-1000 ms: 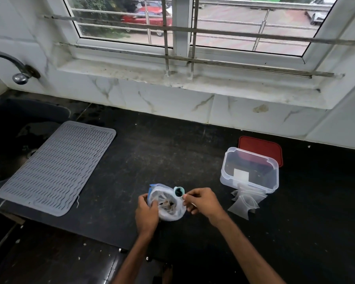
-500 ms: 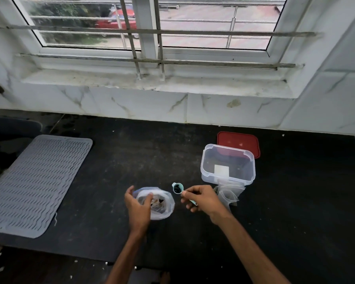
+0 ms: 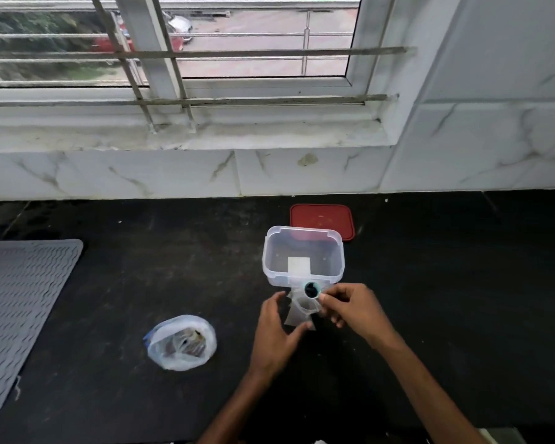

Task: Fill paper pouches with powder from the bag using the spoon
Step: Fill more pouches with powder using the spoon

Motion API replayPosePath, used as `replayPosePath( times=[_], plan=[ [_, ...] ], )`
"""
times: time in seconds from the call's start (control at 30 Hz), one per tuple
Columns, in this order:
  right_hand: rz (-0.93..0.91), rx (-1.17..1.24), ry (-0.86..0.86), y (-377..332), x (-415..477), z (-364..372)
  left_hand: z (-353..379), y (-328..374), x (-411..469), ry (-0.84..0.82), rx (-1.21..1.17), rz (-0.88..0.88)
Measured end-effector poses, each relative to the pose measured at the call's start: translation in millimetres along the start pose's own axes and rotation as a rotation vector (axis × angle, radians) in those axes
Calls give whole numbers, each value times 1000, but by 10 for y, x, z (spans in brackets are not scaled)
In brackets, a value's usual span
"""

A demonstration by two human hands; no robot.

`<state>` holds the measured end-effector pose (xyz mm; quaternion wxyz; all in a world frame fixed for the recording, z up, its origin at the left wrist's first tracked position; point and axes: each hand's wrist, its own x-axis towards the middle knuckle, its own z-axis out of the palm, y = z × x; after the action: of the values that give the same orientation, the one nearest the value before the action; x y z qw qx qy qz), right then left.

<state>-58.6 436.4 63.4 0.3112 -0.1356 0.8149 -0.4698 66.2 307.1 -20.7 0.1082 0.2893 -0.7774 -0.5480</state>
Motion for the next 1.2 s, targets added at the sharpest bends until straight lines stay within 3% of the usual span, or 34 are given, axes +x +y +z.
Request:
replayPosePath(
  times=[0.13,0.3,0.4,0.8,0.97,1.2],
  plan=[
    [-20,-234,9,146,86,-8,239,11,42,36,54,-30],
    [-175,-715,53,113,176,132,376,77,56,130,34,-30],
    [-280,-819,34,96,182,210,393,131,44,155,-53,-25],
    [-362,-664,143,147,262,112,395,182,81,181,-161,22],
    [-296,-584,179,215,258,82,331,176,39,152,-151,17],
    [-203,-276,202,170,302,0,183,45,26,94,-59,-1]
  ],
)
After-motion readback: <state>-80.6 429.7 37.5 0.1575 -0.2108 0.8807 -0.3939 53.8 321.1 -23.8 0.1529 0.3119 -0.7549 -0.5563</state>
